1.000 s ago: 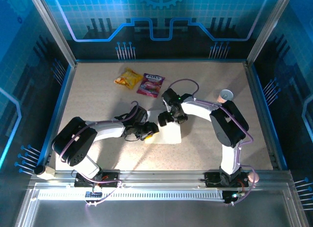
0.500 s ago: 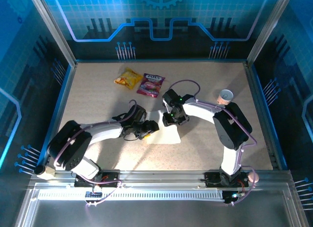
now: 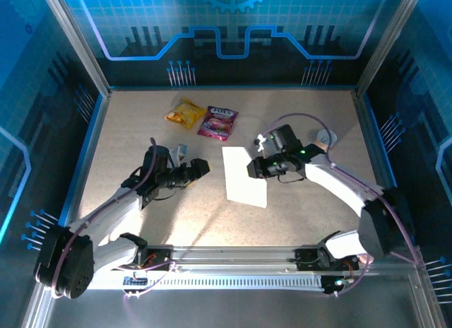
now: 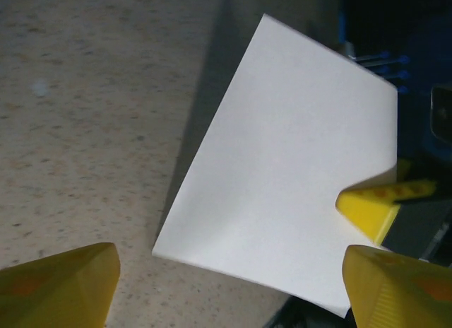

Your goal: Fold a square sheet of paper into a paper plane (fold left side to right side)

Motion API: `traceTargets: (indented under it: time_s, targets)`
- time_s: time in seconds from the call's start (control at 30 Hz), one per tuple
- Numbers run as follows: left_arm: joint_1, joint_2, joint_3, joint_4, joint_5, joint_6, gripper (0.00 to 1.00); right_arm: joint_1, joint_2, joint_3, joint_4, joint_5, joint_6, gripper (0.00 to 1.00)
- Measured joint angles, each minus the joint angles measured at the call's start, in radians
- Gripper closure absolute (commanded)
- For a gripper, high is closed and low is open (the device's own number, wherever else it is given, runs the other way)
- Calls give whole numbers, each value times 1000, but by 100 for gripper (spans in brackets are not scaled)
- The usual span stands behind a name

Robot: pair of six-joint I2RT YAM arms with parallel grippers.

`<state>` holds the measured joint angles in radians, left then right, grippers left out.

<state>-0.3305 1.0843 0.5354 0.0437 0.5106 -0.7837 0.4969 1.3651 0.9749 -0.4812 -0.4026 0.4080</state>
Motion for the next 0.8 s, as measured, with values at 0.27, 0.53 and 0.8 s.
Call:
traceTargets:
  time_s: [0.27, 0.53, 0.8]
  targets:
    - [1, -57, -35, 210, 164, -3, 9, -29, -216, -13, 42, -234, 70, 76]
    - [-15, -20, -37, 322, 263, -15, 11, -29, -246, -24, 126, -398, 171, 76]
    - [-55, 12, -13, 332, 300, -27, 37, -27, -200, -52, 219, -469, 229, 76]
